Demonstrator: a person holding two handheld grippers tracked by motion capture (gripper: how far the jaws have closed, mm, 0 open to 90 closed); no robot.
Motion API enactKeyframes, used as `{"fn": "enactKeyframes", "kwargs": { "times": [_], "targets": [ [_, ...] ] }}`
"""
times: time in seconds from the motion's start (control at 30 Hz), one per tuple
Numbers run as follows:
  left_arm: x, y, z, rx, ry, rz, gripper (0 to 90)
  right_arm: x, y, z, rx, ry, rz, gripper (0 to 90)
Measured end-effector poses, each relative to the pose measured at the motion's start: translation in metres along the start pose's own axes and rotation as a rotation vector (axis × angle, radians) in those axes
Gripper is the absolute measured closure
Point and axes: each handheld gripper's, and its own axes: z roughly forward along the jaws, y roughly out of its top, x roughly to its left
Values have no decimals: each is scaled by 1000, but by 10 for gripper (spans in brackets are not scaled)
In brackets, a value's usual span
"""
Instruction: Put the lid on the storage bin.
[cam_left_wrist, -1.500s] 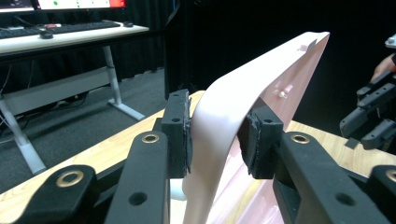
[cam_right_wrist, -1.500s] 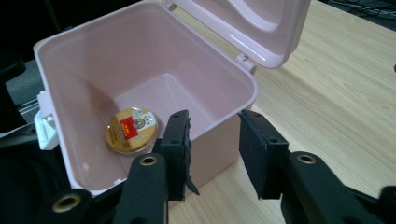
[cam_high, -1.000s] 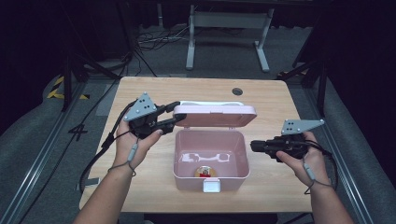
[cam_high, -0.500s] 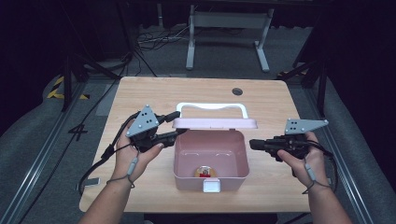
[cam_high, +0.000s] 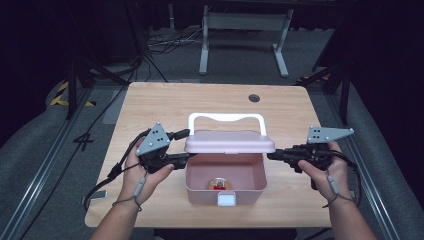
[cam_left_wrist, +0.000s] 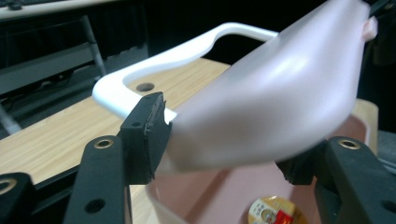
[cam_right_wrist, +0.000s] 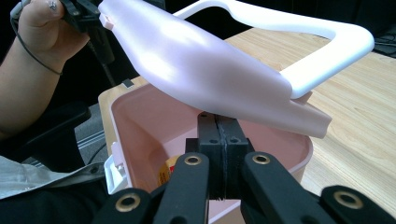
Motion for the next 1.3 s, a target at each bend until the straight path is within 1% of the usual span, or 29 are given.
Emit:
{"fn": "enactKeyframes", "kwargs": {
  "times": [0.17, 0.27, 0.33, 0.4, 0.43, 0.47, 0.5, 0.57, 0.6, 0.7, 0.8, 0.83, 0.9, 1.03, 1.1, 1.17, 1.3],
  "targets": [
    [2, -4, -4, 18, -14, 0, 400, 0, 1, 0, -5, 4, -2, 900],
    [4, -6, -8, 25, -3, 0, 399, -1, 2, 0, -3, 7, -4, 900],
    [7, -8, -12, 30, 0, -7, 398, 0, 3, 0, -2, 12, -6, 900],
    [11, -10, -17, 33, 4, -16, 393, 1, 4, 0, -1, 18, -7, 900],
    [15, -12, -20, 33, 8, -23, 392, 1, 5, 0, 0, 21, -10, 900],
    [15, -12, -20, 33, 8, -23, 392, 1, 5, 0, 0, 21, -10, 900],
    [18, -13, -22, 34, 12, -30, 392, 2, 5, 0, 0, 21, -12, 900],
    [22, -16, -25, 37, 6, -42, 386, 3, 5, 0, -2, 23, -14, 900],
    [25, -17, -26, 39, 6, -38, 384, 3, 5, -1, -4, 22, -14, 900],
    [28, -20, -28, 44, -1, -33, 387, 3, 5, -1, -3, 21, -13, 900],
    [34, -24, -29, 48, -4, -40, 386, 3, 4, -1, 0, 18, -16, 900],
    [37, -25, -30, 50, -1, -49, 386, 4, 4, -2, 0, 18, -16, 900],
    [44, -29, -30, 50, 18, -59, 390, 4, 4, -2, 1, 19, -15, 900],
    [53, -35, -32, 44, 42, -77, 395, 6, 3, -2, 13, 23, -14, 899],
    [58, -37, -32, 34, 56, -84, 395, 7, 3, -2, 20, 25, -13, 895],
    [61, -39, -31, 37, 71, -82, 395, 8, 2, -1, 30, 28, -13, 891],
    [68, -43, -29, 28, 83, -95, 397, 11, 0, -1, 56, 27, -18, 888]
  ]
}}
